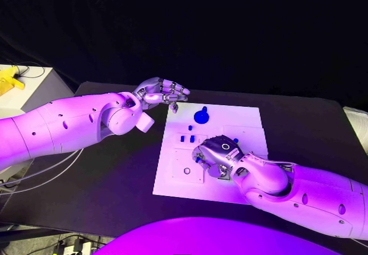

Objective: Assemble the parts on the task board

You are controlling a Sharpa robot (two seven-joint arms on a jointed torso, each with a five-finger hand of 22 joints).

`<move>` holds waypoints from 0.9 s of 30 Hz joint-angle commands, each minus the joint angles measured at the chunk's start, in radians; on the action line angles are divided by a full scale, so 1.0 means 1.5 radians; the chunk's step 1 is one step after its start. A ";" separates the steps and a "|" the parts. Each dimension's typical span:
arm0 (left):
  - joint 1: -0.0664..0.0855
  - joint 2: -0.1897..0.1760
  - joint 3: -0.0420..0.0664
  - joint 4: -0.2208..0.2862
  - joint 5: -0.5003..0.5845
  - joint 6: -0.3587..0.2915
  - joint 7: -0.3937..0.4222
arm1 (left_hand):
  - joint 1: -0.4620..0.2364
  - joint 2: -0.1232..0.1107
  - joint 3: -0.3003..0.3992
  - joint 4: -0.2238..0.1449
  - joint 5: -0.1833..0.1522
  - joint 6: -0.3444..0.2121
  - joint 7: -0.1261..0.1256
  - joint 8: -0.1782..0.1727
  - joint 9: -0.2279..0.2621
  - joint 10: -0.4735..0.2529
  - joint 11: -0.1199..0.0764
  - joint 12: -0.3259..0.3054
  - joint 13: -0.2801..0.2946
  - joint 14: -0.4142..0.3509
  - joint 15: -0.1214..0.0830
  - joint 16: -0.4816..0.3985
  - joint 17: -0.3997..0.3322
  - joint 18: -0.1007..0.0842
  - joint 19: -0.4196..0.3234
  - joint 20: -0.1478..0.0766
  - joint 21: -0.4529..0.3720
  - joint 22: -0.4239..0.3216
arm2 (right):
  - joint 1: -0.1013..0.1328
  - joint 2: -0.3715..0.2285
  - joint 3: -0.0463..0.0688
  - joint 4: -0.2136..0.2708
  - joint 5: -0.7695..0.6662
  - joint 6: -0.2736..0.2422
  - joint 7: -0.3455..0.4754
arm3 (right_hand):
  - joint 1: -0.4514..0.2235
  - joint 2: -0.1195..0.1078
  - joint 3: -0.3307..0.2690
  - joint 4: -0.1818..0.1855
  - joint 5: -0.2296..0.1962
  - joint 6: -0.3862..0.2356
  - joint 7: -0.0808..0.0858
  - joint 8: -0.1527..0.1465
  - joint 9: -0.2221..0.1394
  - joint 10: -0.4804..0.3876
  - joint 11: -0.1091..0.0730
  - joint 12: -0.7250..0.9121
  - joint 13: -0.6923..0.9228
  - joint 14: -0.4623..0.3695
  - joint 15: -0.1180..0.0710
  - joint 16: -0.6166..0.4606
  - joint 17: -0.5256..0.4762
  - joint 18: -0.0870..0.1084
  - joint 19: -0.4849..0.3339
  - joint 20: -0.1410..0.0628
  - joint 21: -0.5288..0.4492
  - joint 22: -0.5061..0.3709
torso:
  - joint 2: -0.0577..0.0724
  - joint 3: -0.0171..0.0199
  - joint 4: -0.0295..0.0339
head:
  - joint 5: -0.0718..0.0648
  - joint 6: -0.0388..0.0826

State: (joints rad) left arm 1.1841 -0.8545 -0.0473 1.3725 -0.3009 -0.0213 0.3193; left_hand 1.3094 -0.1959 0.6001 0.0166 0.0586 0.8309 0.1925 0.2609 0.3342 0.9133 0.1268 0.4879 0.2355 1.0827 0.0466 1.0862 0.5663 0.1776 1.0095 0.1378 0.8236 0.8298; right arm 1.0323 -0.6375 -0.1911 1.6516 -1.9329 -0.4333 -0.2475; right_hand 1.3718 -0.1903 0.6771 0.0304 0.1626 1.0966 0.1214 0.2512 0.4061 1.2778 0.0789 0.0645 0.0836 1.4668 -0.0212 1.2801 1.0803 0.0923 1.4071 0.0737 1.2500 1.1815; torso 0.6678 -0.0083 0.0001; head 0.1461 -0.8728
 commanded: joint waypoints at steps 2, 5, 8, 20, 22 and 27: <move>0.000 0.000 0.001 0.004 0.005 0.012 0.002 | 0.006 0.001 -0.003 0.001 0.002 -0.004 0.001 0.002 -0.001 -0.004 0.000 0.003 -0.001 -0.003 0.003 0.001 0.001 0.004 0.000 0.003 -0.002 -0.001 | -0.002 0.003 -0.004 -0.007 0.004 0.035 0.007 | -0.018 -0.003 -0.009 0.003 0.001 -0.010 0.004 0.000 0.004 0.005 -0.012 -0.002 -0.004 0.012 0.000 -0.004 -0.005 -0.005 -0.007 0.003 -0.008 -0.005 | 0.000 -0.0002 0.0001 | -0.001 0.000; 0.000 0.000 0.001 0.006 0.005 0.012 0.002 | 0.006 0.001 -0.003 0.001 0.002 -0.004 0.001 0.002 -0.001 -0.004 0.000 0.003 -0.001 -0.003 0.003 0.001 0.001 0.004 0.000 0.003 -0.002 -0.001 | -0.003 0.004 -0.004 -0.008 0.009 0.035 0.011 | -0.026 -0.008 -0.014 0.006 0.003 -0.018 0.006 -0.003 0.005 -0.003 -0.010 -0.002 -0.006 0.011 0.002 -0.004 -0.008 -0.004 -0.010 0.005 -0.013 -0.009 | 0.000 -0.0005 -0.0002 | 0.000 0.000; 0.000 0.000 0.001 0.006 0.005 0.012 0.002 | 0.006 0.001 -0.003 0.001 0.002 -0.004 0.001 0.002 -0.001 -0.004 0.000 0.003 -0.001 -0.003 0.003 0.001 0.001 0.004 0.000 0.003 -0.002 -0.001 | -0.003 0.003 -0.005 -0.008 0.014 0.031 0.016 | -0.036 -0.016 -0.021 0.011 0.006 -0.028 0.009 -0.008 0.005 -0.018 -0.006 -0.003 -0.008 0.011 0.005 -0.003 -0.010 -0.002 -0.015 0.008 -0.021 -0.016 | -0.001 -0.0004 -0.0006 | 0.000 0.000; 0.000 -0.001 0.001 0.003 0.006 0.013 0.000 | 0.006 0.001 -0.005 0.002 0.002 -0.005 0.001 0.004 -0.001 -0.005 0.000 0.004 -0.001 -0.004 0.003 0.001 0.001 0.004 0.000 0.004 -0.004 -0.001 | -0.003 -0.004 -0.005 -0.008 0.025 -0.007 0.017 | -0.055 -0.048 -0.063 0.033 -0.011 -0.079 0.017 -0.040 -0.005 -0.106 0.009 0.001 -0.011 0.001 0.019 -0.014 -0.039 0.011 -0.045 0.021 -0.082 -0.074 | 0.000 -0.0002 -0.0005 | -0.001 0.000; 0.000 -0.001 0.001 0.003 0.006 0.013 -0.001 | 0.006 0.001 -0.005 0.002 0.002 -0.005 0.001 0.004 -0.001 -0.005 0.000 0.004 -0.001 -0.004 0.003 0.001 0.001 0.004 0.000 0.004 -0.004 -0.001 | -0.003 -0.005 -0.005 -0.007 0.026 -0.014 0.016 | -0.050 -0.047 -0.076 0.035 -0.011 -0.086 0.018 -0.045 -0.007 -0.121 0.011 0.003 -0.011 -0.002 0.019 -0.018 -0.048 0.014 -0.052 0.023 -0.098 -0.089 | 0.000 -0.0002 -0.0004 | -0.001 0.000; 0.000 -0.001 0.001 0.002 0.006 0.014 -0.002 | 0.006 0.001 -0.005 0.002 0.002 -0.005 0.001 0.004 -0.001 -0.005 0.000 0.004 -0.001 -0.004 0.003 0.001 0.001 0.004 0.000 0.004 -0.004 -0.001 | -0.003 -0.008 -0.005 -0.006 0.029 -0.030 0.014 | -0.033 -0.041 -0.112 0.043 -0.009 -0.098 0.016 -0.055 -0.012 -0.148 0.013 0.011 -0.011 -0.009 0.022 -0.030 -0.072 0.020 -0.065 0.025 -0.131 -0.119 | 0.000 -0.0001 0.0000 | -0.002 0.000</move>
State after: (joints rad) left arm 1.1841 -0.8566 -0.0474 1.3750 -0.3001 -0.0177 0.3143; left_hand 1.3093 -0.1959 0.5972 0.0195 0.0586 0.8309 0.1925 0.2610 0.3342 0.9134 0.1268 0.4879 0.2355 1.0791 0.0501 1.0862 0.5670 0.1775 1.0095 0.1378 0.8236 0.8284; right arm 1.0292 -0.6487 -0.1986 1.6410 -1.8940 -0.4527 -0.2257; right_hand 1.3155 -0.2486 0.5118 0.0939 0.1491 0.9589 0.1448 0.1737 0.3880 1.0595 0.0987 0.0778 0.0664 1.4556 0.0072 1.2392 0.9750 0.1082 1.3158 0.1111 1.0552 1.0052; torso 0.6672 -0.0087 -0.0002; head 0.1442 -0.8728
